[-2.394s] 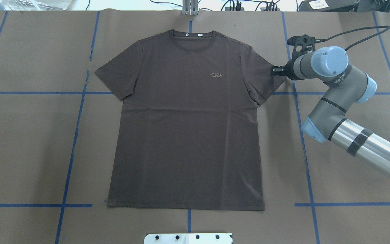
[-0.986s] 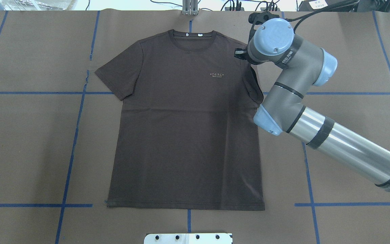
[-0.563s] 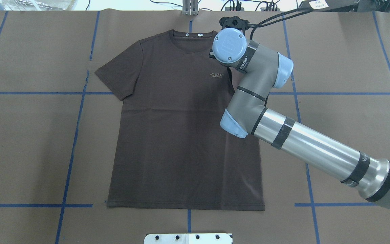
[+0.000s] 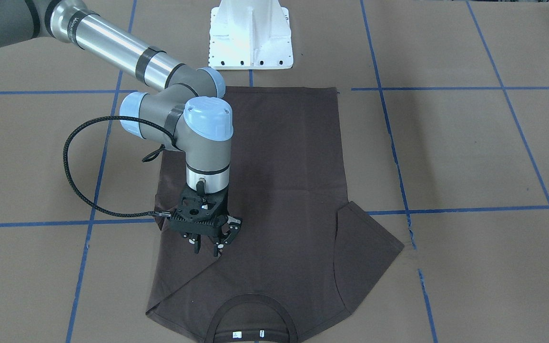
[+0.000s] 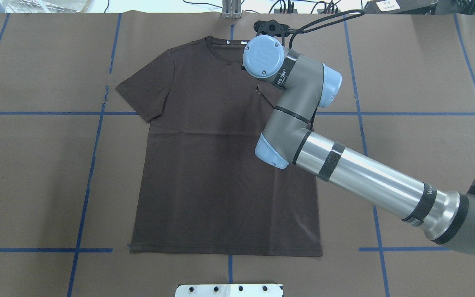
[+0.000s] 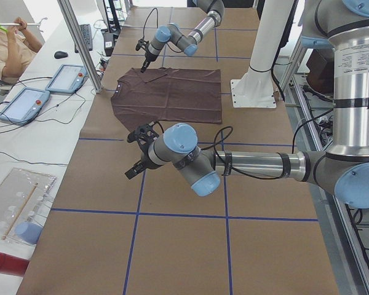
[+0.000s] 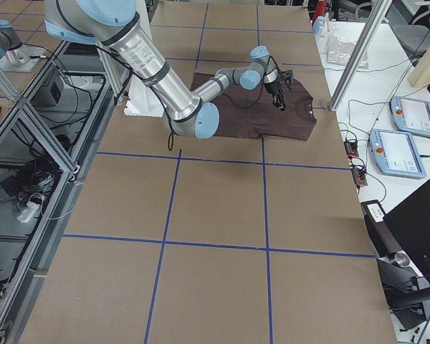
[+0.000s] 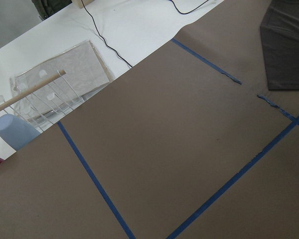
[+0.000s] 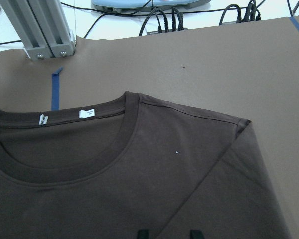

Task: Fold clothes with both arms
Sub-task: 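Grasp the sleeve with the right gripper and fold it onto the shirt body, then withdraw the right gripper while moving the left gripper toward the other sleeve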

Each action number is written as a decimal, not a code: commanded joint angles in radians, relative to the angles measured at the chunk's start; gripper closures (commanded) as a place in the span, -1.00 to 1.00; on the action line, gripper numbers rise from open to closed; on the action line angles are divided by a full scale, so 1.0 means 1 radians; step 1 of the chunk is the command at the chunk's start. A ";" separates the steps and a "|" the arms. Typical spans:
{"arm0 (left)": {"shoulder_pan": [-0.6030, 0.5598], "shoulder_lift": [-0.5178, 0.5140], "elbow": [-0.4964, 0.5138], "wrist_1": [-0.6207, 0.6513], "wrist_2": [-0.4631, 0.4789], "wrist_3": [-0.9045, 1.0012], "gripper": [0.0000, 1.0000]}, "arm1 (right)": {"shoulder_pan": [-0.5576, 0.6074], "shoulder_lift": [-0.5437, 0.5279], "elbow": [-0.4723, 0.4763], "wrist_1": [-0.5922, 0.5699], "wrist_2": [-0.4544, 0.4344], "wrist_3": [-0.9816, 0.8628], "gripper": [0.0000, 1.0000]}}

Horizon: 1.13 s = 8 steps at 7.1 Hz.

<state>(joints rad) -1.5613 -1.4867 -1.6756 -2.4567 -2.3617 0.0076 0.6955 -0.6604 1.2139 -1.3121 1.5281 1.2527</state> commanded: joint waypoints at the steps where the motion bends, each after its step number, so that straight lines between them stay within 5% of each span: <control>1: 0.059 -0.046 0.004 -0.019 0.002 -0.095 -1.00 | 0.153 -0.028 0.114 -0.088 0.252 -0.190 -1.00; 3: 0.223 -0.168 0.057 -0.021 0.065 -0.483 -1.00 | 0.331 -0.237 0.346 -0.108 0.495 -0.409 -1.00; 5: 0.433 -0.339 0.161 -0.018 0.227 -0.848 -0.40 | 0.499 -0.428 0.452 -0.099 0.669 -0.667 -1.00; 7: 0.609 -0.487 0.319 -0.015 0.497 -1.030 -0.19 | 0.547 -0.528 0.501 -0.092 0.705 -0.773 -1.00; 8: 0.625 -0.529 0.373 -0.010 0.516 -1.032 -0.19 | 0.547 -0.533 0.500 -0.092 0.705 -0.773 -1.00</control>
<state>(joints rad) -0.9867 -1.9503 -1.3795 -2.4703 -1.9160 -0.9855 1.2326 -1.1687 1.6989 -1.4044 2.2274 0.4970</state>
